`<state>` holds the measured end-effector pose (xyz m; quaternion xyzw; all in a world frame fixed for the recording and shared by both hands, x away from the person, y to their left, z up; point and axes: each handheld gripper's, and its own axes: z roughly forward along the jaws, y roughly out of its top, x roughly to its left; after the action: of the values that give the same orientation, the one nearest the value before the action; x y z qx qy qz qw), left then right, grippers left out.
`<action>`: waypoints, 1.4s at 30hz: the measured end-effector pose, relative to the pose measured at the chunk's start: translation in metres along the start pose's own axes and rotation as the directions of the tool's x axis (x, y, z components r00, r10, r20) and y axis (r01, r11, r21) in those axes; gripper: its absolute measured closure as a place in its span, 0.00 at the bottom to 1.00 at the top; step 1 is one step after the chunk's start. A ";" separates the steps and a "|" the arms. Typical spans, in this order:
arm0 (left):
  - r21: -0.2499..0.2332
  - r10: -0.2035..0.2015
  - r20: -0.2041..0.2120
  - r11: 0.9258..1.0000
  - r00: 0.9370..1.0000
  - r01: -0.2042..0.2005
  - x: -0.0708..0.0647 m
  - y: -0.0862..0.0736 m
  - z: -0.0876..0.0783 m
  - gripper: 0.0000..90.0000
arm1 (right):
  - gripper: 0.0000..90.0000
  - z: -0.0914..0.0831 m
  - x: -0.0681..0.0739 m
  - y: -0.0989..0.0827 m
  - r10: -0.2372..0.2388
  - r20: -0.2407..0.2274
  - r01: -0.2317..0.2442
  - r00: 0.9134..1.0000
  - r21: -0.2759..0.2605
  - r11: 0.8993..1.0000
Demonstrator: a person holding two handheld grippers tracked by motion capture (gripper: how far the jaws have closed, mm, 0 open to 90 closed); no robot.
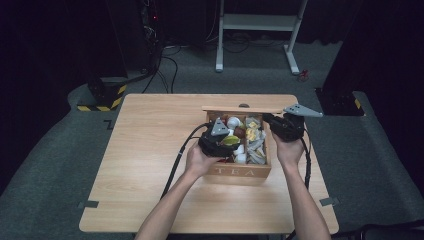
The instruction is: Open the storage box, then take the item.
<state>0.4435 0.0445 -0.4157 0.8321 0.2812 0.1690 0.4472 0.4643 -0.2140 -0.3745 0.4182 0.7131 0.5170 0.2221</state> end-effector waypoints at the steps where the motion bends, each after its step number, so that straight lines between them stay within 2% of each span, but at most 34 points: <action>1: -0.001 -0.002 -0.001 1.000 1.000 0.002 0.001 0.000 -0.001 0.45 | 0.97 0.000 0.000 0.000 -0.001 0.000 0.001 1.000 -0.002 1.000; 10: -0.019 -0.013 -0.012 1.000 1.000 0.013 0.006 -0.002 -0.011 0.45 | 0.97 0.000 0.000 -0.001 0.000 -0.001 0.000 1.000 0.003 1.000; 12: -0.028 -0.009 -0.031 1.000 0.999 0.008 0.008 -0.005 -0.016 0.45 | 0.97 0.000 0.000 -0.001 0.001 -0.001 -0.001 1.000 0.004 1.000; 16: -0.034 -0.016 -0.043 0.999 0.999 0.015 0.011 -0.008 -0.020 0.45 | 0.97 0.000 0.000 -0.001 0.000 0.001 0.000 1.000 0.005 1.000; 24: -0.051 -0.031 -0.049 0.998 0.998 0.028 0.018 -0.013 -0.033 0.45 | 0.97 0.002 0.000 -0.003 0.001 0.002 -0.001 1.000 0.013 1.000; 30: -0.052 -0.028 -0.048 0.998 0.998 0.026 0.021 -0.015 -0.038 0.45 | 0.97 0.002 0.000 -0.003 0.000 0.004 0.000 1.000 0.013 1.000; 34: -0.034 -0.025 -0.053 0.999 0.998 0.023 0.023 -0.018 -0.043 0.45 | 0.97 0.002 0.000 -0.003 -0.002 0.004 0.002 1.000 0.016 1.000; 42: -0.037 -0.062 -0.069 0.998 0.996 0.060 0.036 -0.031 -0.059 0.45 | 0.98 0.003 -0.001 -0.003 -0.003 0.006 0.003 1.000 0.019 1.000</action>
<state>0.4307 0.1188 -0.4085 0.8088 0.3191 0.1894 0.4563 0.4662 -0.2129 -0.3782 0.4206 0.7178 0.5087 0.2213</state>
